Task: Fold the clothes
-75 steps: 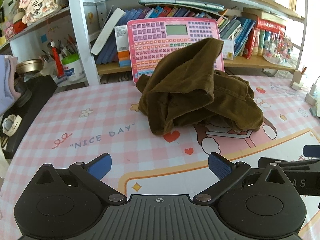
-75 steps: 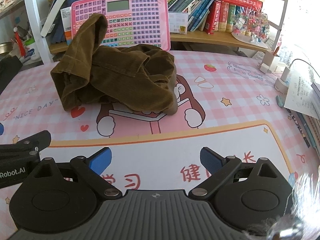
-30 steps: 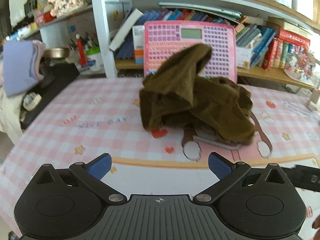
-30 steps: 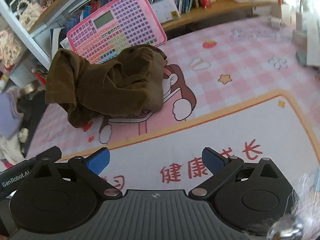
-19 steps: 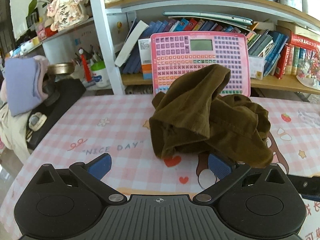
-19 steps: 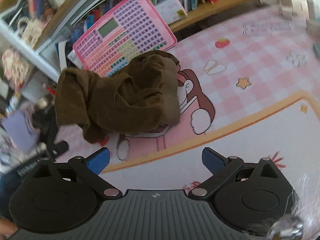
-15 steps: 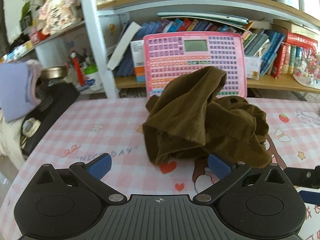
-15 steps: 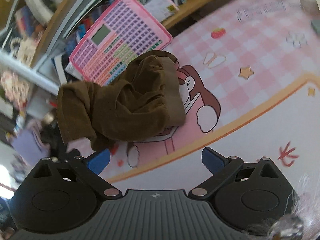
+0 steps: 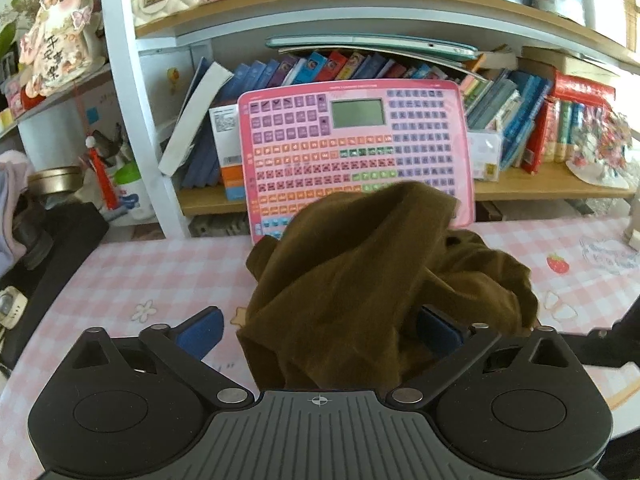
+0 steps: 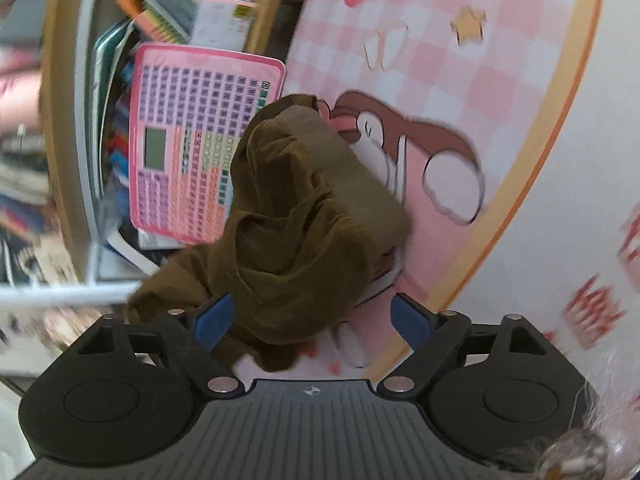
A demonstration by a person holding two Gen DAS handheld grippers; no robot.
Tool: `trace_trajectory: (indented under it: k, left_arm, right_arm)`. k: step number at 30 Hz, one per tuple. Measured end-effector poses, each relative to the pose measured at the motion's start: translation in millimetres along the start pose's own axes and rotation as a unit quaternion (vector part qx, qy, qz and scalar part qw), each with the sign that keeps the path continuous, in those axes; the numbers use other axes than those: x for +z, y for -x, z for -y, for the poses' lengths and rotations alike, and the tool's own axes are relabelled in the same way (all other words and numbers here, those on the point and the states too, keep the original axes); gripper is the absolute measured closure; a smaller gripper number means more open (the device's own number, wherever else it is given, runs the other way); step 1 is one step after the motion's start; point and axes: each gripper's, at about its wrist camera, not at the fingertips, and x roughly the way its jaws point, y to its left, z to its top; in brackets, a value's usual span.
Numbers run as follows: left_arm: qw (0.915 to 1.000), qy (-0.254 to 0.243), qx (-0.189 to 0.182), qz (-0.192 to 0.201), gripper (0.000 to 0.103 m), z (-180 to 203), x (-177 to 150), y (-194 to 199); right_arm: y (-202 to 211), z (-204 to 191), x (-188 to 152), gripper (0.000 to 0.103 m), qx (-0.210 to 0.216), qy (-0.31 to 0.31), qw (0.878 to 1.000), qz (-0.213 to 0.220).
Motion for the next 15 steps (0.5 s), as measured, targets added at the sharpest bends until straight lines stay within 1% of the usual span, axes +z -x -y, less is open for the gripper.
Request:
trace_trajectory:
  k: [1, 2, 3, 4, 5, 8, 9, 11, 12, 13, 14, 15]
  left_arm:
    - [0.9999, 0.01, 0.0, -0.003, 0.029, -6.2, 2.1, -1.6]
    - [0.9998, 0.02, 0.001, -0.006, 0.059, -12.6, 4.1, -3.0]
    - [0.9994, 0.032, -0.005, -0.009, 0.075, -23.2, 4.6, -1.9]
    - [0.9989, 0.044, -0.012, -0.012, 0.093, -33.9, 4.9, -0.7]
    - [0.9989, 0.046, -0.008, -0.009, 0.099, -45.3, 2.6, 4.8]
    - [0.9988, 0.048, 0.004, -0.005, 0.101, -79.7, -7.6, 25.0]
    - [0.9987, 0.049, 0.009, -0.006, 0.101, -90.7, -11.4, 32.2]
    - [0.9981, 0.055, 0.025, -0.012, 0.102, -111.8, -22.2, 45.7]
    - [0.9975, 0.06, 0.035, -0.016, 0.102, -121.9, -27.8, 52.0]
    - [0.9967, 0.065, 0.045, -0.019, 0.102, -132.0, -33.4, 58.4]
    - [0.9954, 0.072, 0.058, -0.022, 0.102, -141.8, -39.5, 64.8]
    - [0.9939, 0.08, 0.071, -0.026, 0.102, -149.9, -45.3, 68.8]
  right_arm:
    - [-4.3, 0.6, -1.9, 0.019, 0.003, -0.012, 1.0, -0.001]
    - [-8.1, 1.1, -3.7, 0.019, 0.007, -0.023, 1.0, -0.002]
    - [-11.4, 1.7, -5.6, 0.019, 0.012, -0.032, 0.999, -0.001]
    - [-14.6, 2.1, -7.6, 0.019, 0.016, -0.04, 0.999, 0.0]
    - [-17.8, 2.7, -9.0, 0.019, 0.02, -0.047, 0.999, 0.004]
    - [-25.8, 4.7, -8.2, 0.02, 0.022, -0.066, 0.997, 0.026]
    - [-28.8, 6.2, -6.6, 0.021, 0.021, -0.076, 0.996, 0.035]
    - [-34.2, 8.8, -3.3, 0.032, 0.018, -0.092, 0.994, 0.053]
    - [-35.8, 9.5, -1.5, 0.047, 0.014, -0.096, 0.993, 0.061]
    - [-37.5, 10.2, 0.4, 0.071, 0.011, -0.1, 0.993, 0.068]
    - [-37.8, 11.2, 2.2, 0.081, 0.009, -0.103, 0.992, 0.076]
    - [-35.3, 12.7, 4.1, 0.089, 0.014, -0.105, 0.991, 0.084]
